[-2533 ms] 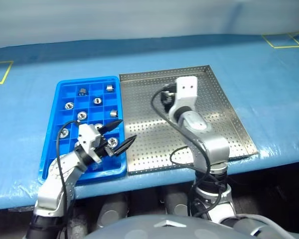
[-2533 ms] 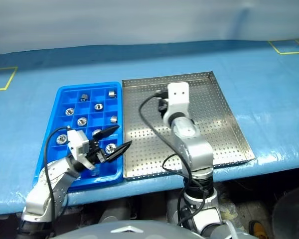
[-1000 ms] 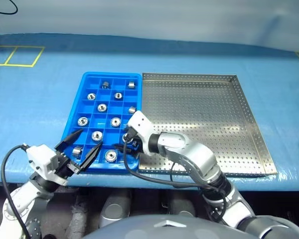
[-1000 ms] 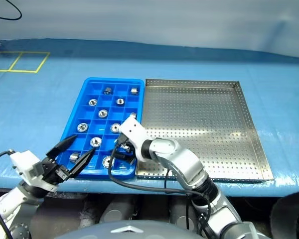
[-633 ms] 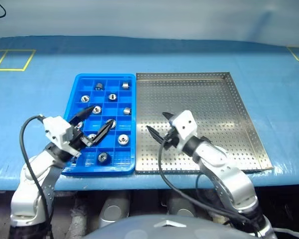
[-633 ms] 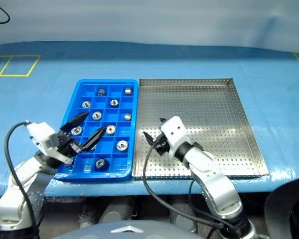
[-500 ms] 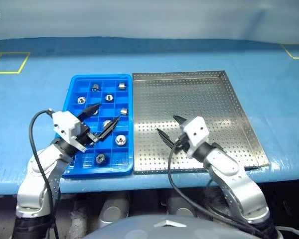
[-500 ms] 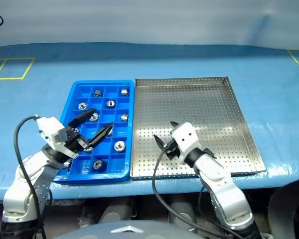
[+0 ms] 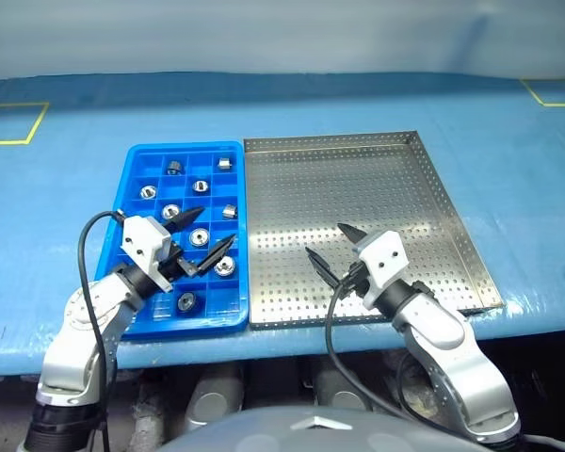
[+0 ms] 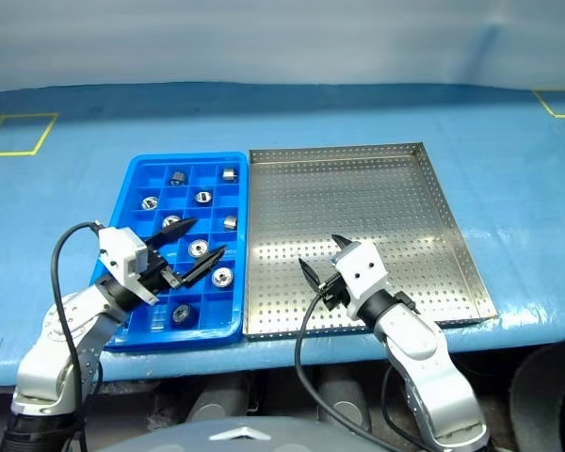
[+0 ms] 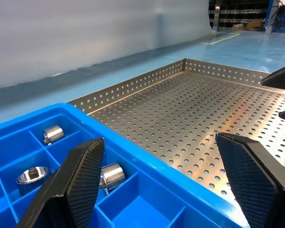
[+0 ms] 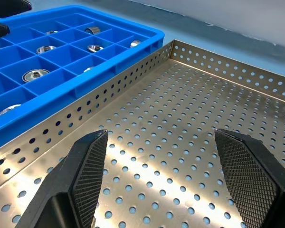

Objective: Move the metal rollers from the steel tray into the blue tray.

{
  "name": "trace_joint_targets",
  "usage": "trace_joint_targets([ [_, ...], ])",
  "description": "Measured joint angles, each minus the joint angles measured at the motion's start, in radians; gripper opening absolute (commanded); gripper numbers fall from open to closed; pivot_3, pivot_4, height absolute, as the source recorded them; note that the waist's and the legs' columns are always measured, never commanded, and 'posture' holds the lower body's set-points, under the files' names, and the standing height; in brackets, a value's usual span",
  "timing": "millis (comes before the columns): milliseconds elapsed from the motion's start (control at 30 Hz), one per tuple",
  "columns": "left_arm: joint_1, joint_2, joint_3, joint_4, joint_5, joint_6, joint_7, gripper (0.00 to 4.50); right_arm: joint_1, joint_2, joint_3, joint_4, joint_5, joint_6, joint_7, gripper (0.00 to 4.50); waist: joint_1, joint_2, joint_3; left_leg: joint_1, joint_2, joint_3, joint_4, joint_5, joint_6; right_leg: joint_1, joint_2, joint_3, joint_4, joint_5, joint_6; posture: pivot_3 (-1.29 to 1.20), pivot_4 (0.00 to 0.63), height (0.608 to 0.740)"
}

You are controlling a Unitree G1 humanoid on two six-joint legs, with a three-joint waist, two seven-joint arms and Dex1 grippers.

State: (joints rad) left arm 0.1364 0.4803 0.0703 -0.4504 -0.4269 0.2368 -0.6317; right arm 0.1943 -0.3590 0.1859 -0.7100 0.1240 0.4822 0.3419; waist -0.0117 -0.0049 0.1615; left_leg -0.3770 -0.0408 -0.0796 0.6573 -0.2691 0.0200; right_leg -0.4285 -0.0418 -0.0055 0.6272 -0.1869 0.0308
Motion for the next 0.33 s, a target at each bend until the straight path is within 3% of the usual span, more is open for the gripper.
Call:
trace_joint_targets([
  [333,0.009,-0.015,-0.001,0.000,0.026,-0.001,0.022,4.12,-0.012,0.008,0.001,0.025,-0.004,0.000,0.000,3.77,0.001,0.000,0.000,0.000,0.000,0.000,0.001,0.000,0.000,0.000,0.000,0.000,0.000,0.000,0.000,0.00,0.150,0.740],
])
